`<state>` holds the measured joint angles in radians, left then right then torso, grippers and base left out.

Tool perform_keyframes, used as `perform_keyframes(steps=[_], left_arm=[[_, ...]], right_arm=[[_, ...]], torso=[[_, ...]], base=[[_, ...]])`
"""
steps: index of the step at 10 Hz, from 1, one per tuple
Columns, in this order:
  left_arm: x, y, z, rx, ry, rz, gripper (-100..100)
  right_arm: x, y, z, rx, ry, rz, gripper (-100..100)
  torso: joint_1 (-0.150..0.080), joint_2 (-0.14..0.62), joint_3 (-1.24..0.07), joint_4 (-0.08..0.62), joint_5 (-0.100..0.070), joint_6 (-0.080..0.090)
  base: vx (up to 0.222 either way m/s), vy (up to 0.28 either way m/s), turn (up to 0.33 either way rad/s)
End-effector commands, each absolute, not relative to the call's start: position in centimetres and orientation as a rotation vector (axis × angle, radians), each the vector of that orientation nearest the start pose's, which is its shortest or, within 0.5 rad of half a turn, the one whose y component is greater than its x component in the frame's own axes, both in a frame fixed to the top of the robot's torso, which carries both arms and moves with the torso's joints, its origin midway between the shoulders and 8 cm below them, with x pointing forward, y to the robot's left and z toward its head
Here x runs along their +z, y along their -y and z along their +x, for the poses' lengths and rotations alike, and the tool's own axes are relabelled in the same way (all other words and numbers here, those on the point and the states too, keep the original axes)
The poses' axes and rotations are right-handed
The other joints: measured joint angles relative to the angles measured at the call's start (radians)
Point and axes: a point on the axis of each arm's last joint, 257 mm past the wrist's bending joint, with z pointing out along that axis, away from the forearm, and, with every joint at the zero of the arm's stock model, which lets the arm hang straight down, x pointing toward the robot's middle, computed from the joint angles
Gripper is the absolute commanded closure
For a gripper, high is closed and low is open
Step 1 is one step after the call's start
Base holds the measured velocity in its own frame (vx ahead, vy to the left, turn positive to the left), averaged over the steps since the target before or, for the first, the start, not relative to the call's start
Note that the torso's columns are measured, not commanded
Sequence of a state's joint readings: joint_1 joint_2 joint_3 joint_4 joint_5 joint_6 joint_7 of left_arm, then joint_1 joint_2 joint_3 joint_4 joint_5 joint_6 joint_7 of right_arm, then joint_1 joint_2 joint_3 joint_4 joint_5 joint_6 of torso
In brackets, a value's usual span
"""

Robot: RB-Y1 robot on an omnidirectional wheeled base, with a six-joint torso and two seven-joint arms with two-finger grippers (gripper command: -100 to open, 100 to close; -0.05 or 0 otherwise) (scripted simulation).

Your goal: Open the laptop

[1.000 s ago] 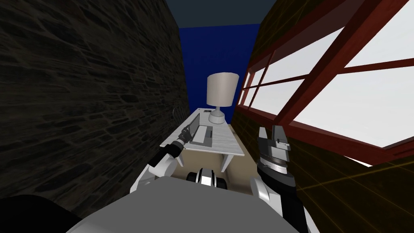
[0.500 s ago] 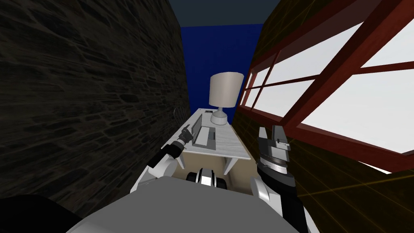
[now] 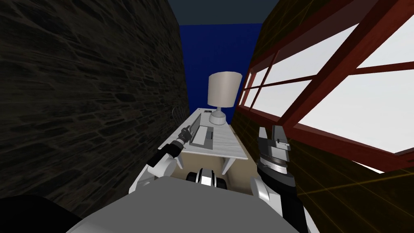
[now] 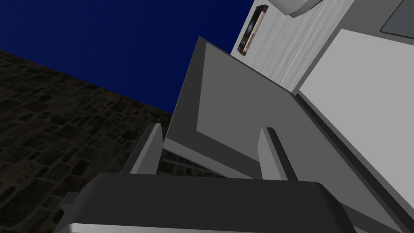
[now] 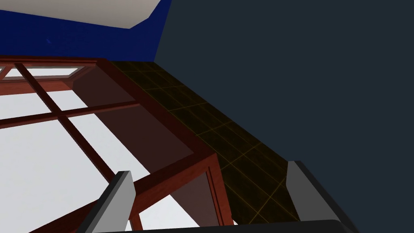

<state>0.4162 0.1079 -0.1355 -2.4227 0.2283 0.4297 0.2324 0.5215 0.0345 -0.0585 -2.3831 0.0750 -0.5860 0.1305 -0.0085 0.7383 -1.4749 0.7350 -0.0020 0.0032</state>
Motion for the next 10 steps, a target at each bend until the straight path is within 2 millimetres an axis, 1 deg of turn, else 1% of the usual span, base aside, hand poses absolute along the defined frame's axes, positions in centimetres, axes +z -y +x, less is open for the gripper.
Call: perform_keyframes(steps=[1,3,4,5,7,10], left_arm=[[-10.6,-20.4,42.2,-1.453,-1.198,-1.33,100],[-10.8,-21.2,42.4,-1.362,-1.25,-1.251,100],[-10.6,-20.9,42.4,-1.401,-1.226,-1.281,100],[-11.8,-21.5,43.0,-1.321,-1.27,-1.228,100],[-12.9,-22.2,43.6,-1.25,-1.306,-1.176,100],[-14.4,-23.4,44.3,-1.143,-1.358,-1.095,100]], right_arm=[[7.7,28.3,30.2,1.095,-0.54,0.446,0],[7.7,28.3,30.2,1.095,-0.54,0.446,0],[7.7,28.3,30.2,1.095,-0.54,0.446,0],[7.7,28.3,30.2,1.095,-0.54,0.446,0],[7.7,28.3,30.2,1.095,-0.54,0.446,0],[7.7,28.3,30.2,1.095,-0.54,0.446,0]], torso=[[0.0,-0.002,-0.001,-0.001,0.0,0.0],[0.006,-0.003,-0.002,0.001,0.002,-0.002],[0.008,-0.002,-0.002,0.002,0.002,-0.003],[0.013,-0.001,-0.002,0.003,0.003,-0.004],[0.009,0.001,0.0,0.003,0.002,-0.004],[0.01,0.002,0.0,0.004,0.002,-0.004]], base=[[-0.048,-0.15,-0.041],[-0.036,-0.14,-0.049],[-0.017,-0.077,-0.012],[-0.018,-0.085,-0.06],[-0.036,-0.134,-0.042],[-0.033,-0.095,-0.029]])
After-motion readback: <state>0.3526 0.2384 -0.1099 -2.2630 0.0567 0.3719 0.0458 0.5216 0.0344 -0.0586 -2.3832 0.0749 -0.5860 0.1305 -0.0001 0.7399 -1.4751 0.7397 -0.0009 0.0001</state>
